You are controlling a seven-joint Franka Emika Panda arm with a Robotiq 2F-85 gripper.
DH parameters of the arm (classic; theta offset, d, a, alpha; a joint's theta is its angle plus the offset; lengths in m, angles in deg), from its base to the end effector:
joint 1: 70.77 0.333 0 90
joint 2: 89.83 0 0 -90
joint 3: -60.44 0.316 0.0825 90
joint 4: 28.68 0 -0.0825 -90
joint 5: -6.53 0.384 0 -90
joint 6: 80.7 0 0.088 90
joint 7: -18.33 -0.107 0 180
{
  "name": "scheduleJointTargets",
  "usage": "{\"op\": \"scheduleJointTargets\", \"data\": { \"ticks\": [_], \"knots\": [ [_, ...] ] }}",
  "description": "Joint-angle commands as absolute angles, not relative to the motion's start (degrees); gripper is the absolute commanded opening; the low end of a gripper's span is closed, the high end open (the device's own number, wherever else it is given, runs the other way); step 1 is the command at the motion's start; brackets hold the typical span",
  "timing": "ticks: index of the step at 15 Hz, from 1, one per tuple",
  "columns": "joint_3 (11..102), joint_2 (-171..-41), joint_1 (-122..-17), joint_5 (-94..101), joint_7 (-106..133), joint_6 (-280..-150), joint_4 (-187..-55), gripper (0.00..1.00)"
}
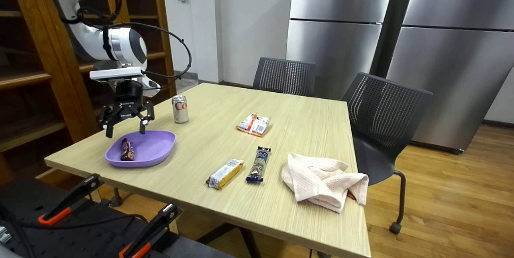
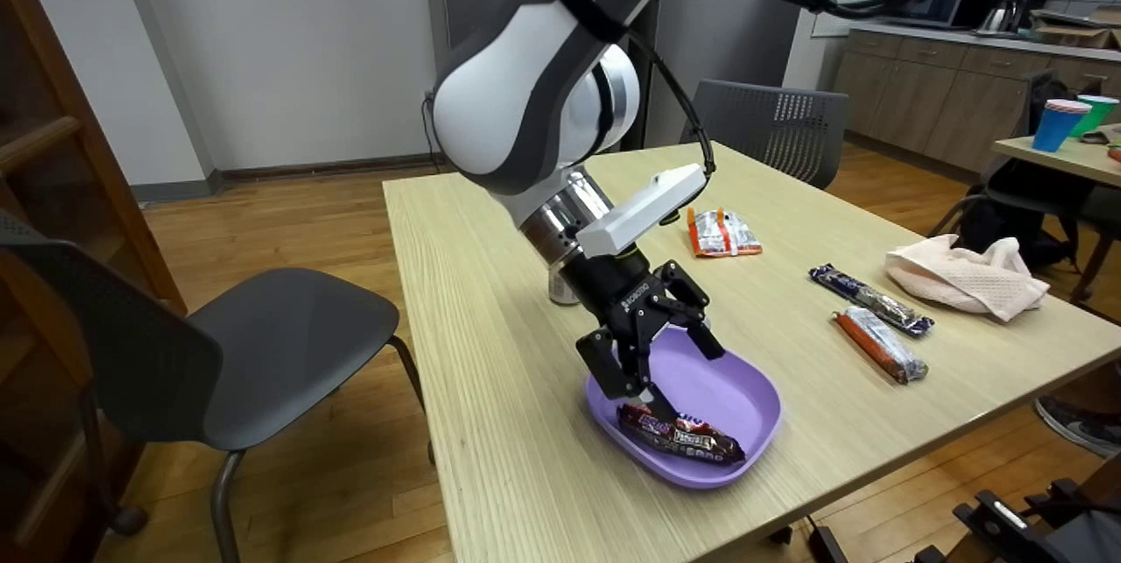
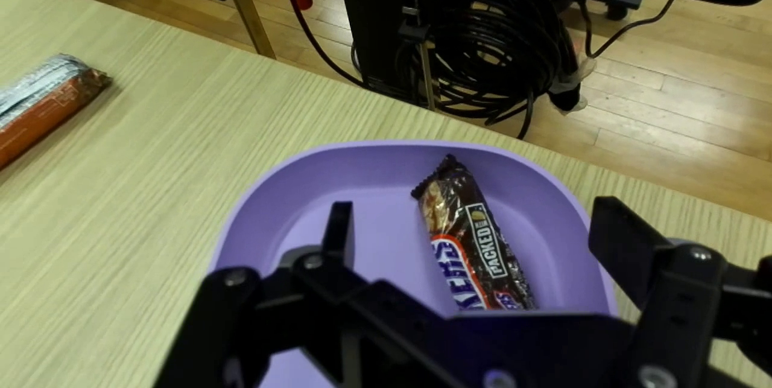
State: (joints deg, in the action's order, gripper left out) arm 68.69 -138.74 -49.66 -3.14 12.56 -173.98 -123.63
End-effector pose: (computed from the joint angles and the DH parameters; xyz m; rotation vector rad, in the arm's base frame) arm 0.4976 0.2597 0.0845 2.5364 0.6500 -1.1460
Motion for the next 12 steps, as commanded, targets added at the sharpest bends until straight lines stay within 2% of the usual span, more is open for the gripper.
{"op": "scheduleJointTargets", "data": {
  "ticks": [1,12],
  "knots": [
    [68.2,-136.4,-51.4,-1.7,10.7,-173.4,-124.3,1.00],
    [64.7,-133.0,-57.0,4.6,5.3,-177.1,-126.2,1.00]
  ]
}}
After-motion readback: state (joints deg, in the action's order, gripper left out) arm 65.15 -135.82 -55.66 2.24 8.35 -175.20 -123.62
